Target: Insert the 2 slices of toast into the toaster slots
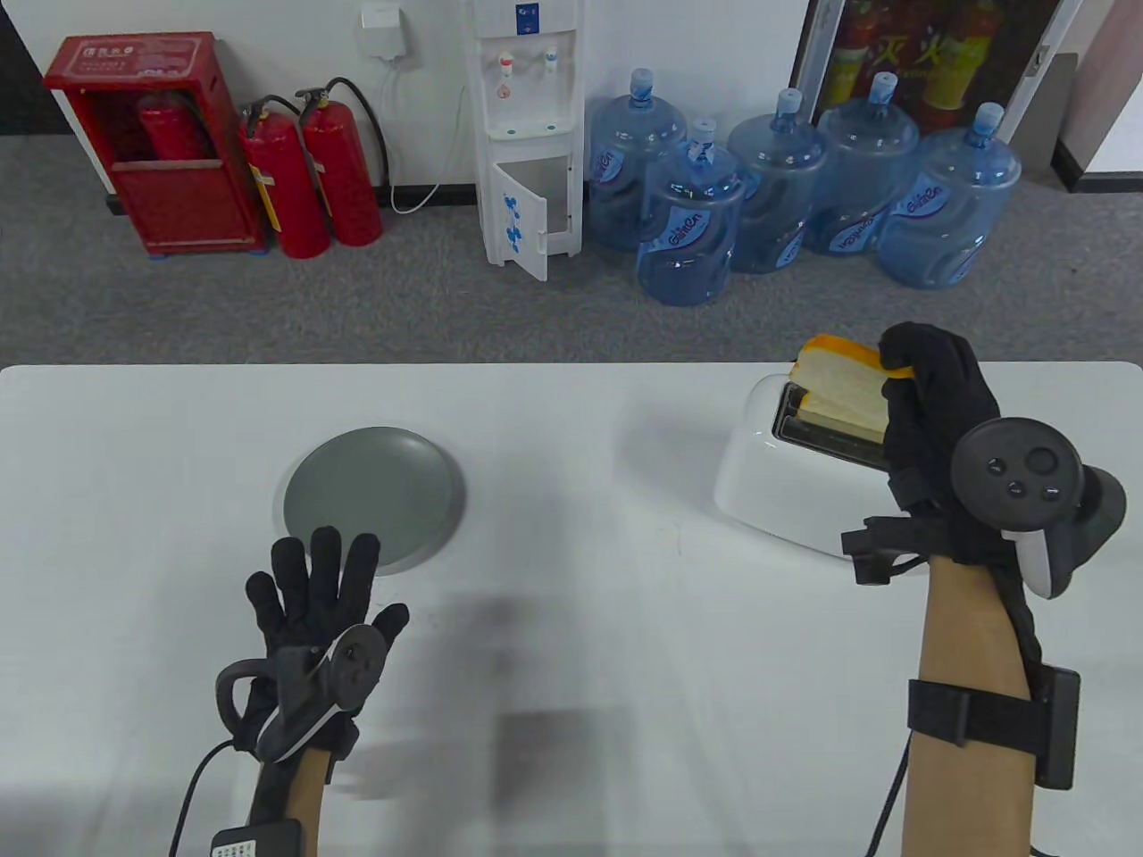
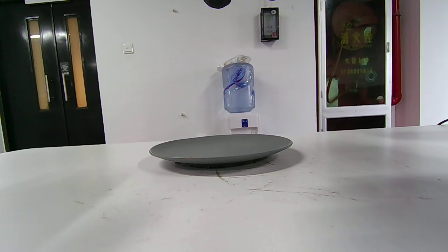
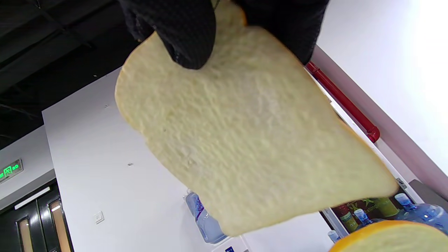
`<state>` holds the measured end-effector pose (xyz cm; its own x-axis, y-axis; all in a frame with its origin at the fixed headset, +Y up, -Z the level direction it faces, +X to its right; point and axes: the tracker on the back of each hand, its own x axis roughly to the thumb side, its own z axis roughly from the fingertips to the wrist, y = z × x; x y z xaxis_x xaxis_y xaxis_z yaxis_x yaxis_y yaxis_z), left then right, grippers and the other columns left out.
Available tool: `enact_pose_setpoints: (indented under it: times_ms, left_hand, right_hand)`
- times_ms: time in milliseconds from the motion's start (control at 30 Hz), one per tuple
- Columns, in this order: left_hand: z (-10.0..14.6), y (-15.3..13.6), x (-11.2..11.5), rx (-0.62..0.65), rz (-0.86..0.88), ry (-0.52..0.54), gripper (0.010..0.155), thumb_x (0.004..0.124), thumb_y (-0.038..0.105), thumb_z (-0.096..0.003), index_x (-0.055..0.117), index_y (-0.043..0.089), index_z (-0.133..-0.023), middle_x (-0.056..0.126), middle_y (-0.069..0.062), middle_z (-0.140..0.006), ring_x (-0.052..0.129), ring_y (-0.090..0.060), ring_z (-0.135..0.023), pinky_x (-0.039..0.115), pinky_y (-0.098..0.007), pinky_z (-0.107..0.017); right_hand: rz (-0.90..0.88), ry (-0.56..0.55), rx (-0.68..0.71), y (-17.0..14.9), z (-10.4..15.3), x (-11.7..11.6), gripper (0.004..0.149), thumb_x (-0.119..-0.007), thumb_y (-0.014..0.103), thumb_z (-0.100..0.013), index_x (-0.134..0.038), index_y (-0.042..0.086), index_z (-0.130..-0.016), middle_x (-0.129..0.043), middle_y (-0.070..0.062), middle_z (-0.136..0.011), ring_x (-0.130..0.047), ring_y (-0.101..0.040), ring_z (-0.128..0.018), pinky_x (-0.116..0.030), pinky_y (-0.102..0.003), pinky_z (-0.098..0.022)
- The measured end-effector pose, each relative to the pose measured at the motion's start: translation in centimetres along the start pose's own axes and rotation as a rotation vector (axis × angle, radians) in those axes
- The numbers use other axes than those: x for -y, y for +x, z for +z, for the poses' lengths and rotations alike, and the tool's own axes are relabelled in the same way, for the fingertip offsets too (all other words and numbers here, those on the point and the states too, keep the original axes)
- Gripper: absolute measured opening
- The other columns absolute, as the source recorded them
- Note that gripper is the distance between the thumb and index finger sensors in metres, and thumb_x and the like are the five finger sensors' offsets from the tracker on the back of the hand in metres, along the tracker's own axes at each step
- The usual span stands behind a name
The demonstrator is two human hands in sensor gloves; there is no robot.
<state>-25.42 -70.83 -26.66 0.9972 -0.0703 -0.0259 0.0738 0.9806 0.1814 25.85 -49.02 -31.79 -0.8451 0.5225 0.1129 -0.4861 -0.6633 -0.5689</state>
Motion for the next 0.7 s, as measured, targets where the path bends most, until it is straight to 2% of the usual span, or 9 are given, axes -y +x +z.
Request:
enact_pose_setpoints:
  times_ms: [233, 700]
  left_hand:
    - [0.1, 0.7, -0.6, 0.032, -0.02, 0.007, 0.075, 0.05, 0.067, -0.0546, 0.026, 0.039, -0.12, 0.025, -0.005, -0.128, 0.017, -0.043, -0.115, 0.02, -0.058, -0.079]
    - [-0.2, 0.1, 0.2, 0.022, -0.035, -0.018, 0.075, 0.05, 0.067, -0.0545, 0.027, 0.039, -0.119, 0.025, -0.005, -0.128, 0.017, -0.043, -0.115, 0.02, -0.058, -0.079]
  right_hand:
    - [-0.047, 0.028, -0.061, -2.1, -1.1, -0.9, 0.048, -0.072, 0.018, -0.066, -0.059, 0.046, -0.104, -0.066, 0.006, -0.118, -0.079, -0.031, -0.109, -0.066, -0.056, -0.085]
    - [-0.066, 0.06, -0.094, -5.3, -1.7, -4.1, 0.048, -0.073, 0.017, -0.065, -0.061, 0.043, -0.104, -0.067, 0.004, -0.117, -0.08, -0.032, -0.108, -0.067, -0.057, -0.083]
